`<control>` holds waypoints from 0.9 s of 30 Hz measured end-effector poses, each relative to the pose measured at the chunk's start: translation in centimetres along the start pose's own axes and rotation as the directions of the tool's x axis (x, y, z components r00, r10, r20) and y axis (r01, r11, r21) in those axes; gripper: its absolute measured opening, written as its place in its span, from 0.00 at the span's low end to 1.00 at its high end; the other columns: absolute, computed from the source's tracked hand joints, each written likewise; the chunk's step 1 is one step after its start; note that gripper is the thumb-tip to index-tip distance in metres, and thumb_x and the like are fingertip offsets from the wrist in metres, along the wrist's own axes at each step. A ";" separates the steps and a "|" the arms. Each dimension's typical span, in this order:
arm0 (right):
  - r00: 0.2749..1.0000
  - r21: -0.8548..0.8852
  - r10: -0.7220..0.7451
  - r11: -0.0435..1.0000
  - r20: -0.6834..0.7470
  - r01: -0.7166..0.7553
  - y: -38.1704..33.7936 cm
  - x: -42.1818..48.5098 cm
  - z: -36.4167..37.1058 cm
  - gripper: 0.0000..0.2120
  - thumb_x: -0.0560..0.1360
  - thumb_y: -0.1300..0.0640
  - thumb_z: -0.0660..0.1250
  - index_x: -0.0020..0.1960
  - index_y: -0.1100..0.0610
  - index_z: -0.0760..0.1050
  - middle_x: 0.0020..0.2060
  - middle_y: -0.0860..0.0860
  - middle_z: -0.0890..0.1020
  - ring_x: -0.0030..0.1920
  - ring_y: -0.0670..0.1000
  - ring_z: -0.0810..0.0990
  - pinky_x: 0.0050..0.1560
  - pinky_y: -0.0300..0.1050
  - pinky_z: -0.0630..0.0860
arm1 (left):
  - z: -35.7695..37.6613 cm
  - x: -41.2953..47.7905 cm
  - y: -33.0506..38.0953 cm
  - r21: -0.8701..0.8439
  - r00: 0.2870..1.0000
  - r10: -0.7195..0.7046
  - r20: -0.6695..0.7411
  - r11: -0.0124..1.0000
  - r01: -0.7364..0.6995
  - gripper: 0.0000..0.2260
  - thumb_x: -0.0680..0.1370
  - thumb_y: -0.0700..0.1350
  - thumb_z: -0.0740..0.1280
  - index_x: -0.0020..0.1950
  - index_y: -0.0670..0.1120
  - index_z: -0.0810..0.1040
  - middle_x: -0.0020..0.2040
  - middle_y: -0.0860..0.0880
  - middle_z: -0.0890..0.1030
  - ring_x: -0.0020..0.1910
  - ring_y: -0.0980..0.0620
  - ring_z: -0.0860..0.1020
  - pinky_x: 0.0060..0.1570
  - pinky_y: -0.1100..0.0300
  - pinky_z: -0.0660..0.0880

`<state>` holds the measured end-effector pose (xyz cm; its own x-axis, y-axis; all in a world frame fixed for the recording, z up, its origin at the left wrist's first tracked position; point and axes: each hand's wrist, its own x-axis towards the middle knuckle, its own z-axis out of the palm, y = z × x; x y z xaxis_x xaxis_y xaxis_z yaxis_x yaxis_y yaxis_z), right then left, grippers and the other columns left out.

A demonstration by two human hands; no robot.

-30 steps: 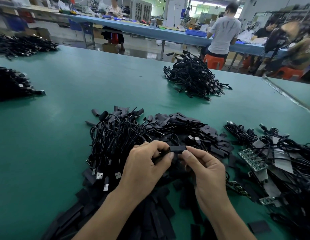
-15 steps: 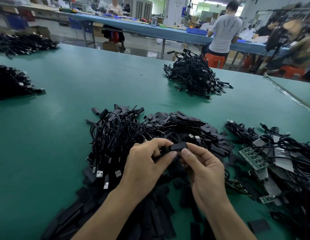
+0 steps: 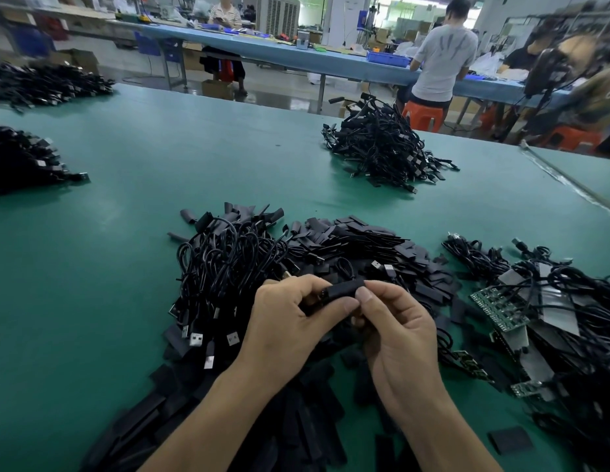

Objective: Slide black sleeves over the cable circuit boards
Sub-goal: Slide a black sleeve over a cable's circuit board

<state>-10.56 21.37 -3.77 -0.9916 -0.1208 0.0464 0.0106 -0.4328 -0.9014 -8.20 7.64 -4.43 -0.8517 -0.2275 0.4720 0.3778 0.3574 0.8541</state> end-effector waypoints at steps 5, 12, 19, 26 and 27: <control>0.995 0.158 0.078 0.985 -0.064 -0.067 -0.3 0.5 -0.3 0.10 0.64 0.61 0.73 0.45 0.56 0.86 0.34 0.53 0.82 0.32 0.47 0.78 0.34 0.37 0.77 | 0.0 0.0 0.0 -0.019 0.995 -0.025 -0.099 1.000 0.023 0.11 0.66 0.56 0.77 0.41 0.54 0.80 0.32 0.57 0.81 0.29 0.58 0.78 0.32 0.68 0.74; 0.982 0.198 0.169 0.969 -0.080 -0.151 -0.5 0.6 -0.3 0.08 0.66 0.63 0.72 0.43 0.57 0.86 0.33 0.52 0.82 0.31 0.47 0.79 0.33 0.37 0.77 | -0.1 -0.1 0.2 -0.015 0.991 -0.017 -0.135 1.000 0.015 0.09 0.66 0.52 0.80 0.42 0.57 0.82 0.37 0.58 0.83 0.35 0.58 0.81 0.37 0.71 0.75; 0.985 0.178 0.151 0.975 -0.082 -0.135 -0.3 0.6 -0.4 0.08 0.65 0.62 0.72 0.43 0.56 0.87 0.34 0.52 0.82 0.32 0.46 0.79 0.33 0.37 0.77 | -0.1 -0.1 0.3 -0.003 0.991 -0.007 -0.134 1.000 0.006 0.10 0.67 0.48 0.81 0.44 0.59 0.84 0.37 0.59 0.83 0.35 0.60 0.81 0.38 0.71 0.75; 0.988 -0.151 -0.060 0.988 -0.139 0.039 0.4 0.4 -0.8 0.08 0.69 0.57 0.74 0.48 0.51 0.86 0.37 0.51 0.85 0.38 0.46 0.81 0.39 0.35 0.77 | 0.0 -0.1 0.1 0.049 0.992 -0.014 -0.128 0.999 0.021 0.08 0.68 0.48 0.80 0.43 0.57 0.85 0.40 0.59 0.85 0.39 0.59 0.83 0.42 0.64 0.79; 0.989 -0.164 -0.074 0.985 -0.130 0.052 0.5 0.4 -0.8 0.08 0.69 0.57 0.74 0.48 0.50 0.86 0.38 0.51 0.85 0.38 0.45 0.81 0.40 0.34 0.77 | 0.1 -0.1 0.1 0.056 0.991 -0.021 -0.132 0.998 0.028 0.08 0.68 0.48 0.80 0.43 0.58 0.85 0.40 0.60 0.85 0.39 0.59 0.83 0.43 0.63 0.79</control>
<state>-11.01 21.81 -4.48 -0.9980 0.0288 0.0563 -0.0622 -0.2861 -0.9562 -8.06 7.81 -4.39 -0.8040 -0.3523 0.4790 0.3326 0.4012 0.8535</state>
